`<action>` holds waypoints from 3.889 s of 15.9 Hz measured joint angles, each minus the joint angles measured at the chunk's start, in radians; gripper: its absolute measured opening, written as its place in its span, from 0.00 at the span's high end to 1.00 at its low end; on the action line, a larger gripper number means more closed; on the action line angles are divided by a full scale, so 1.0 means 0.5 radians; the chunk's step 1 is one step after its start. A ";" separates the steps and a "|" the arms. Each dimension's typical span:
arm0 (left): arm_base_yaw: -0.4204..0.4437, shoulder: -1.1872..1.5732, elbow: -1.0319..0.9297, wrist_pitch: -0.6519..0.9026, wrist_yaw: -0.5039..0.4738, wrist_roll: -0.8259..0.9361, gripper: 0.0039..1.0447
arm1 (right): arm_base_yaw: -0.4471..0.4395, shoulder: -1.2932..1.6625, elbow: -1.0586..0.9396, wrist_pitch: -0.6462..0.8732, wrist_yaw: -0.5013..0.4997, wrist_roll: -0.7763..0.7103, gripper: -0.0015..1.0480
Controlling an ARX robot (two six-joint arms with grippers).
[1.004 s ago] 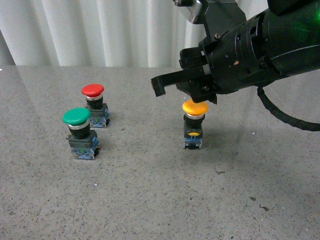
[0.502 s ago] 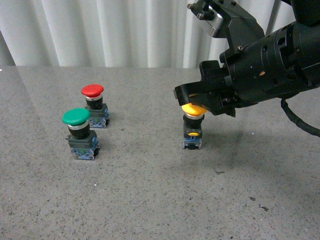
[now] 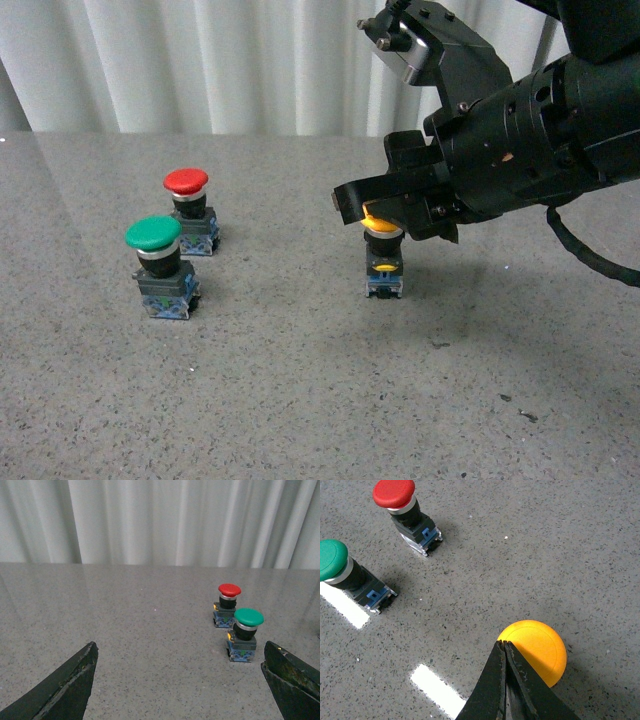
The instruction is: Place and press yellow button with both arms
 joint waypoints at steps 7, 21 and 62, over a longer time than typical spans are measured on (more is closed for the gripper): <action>0.000 0.000 0.000 0.000 0.000 0.000 0.06 | -0.059 0.078 0.069 -0.047 0.043 -0.005 0.98; 0.000 0.000 0.000 0.000 0.000 0.000 0.06 | -0.190 -0.456 -0.073 0.103 -0.146 0.157 0.98; 0.000 0.000 0.000 0.000 -0.001 0.000 0.06 | -0.823 -3.497 -2.104 -0.063 0.492 0.099 0.98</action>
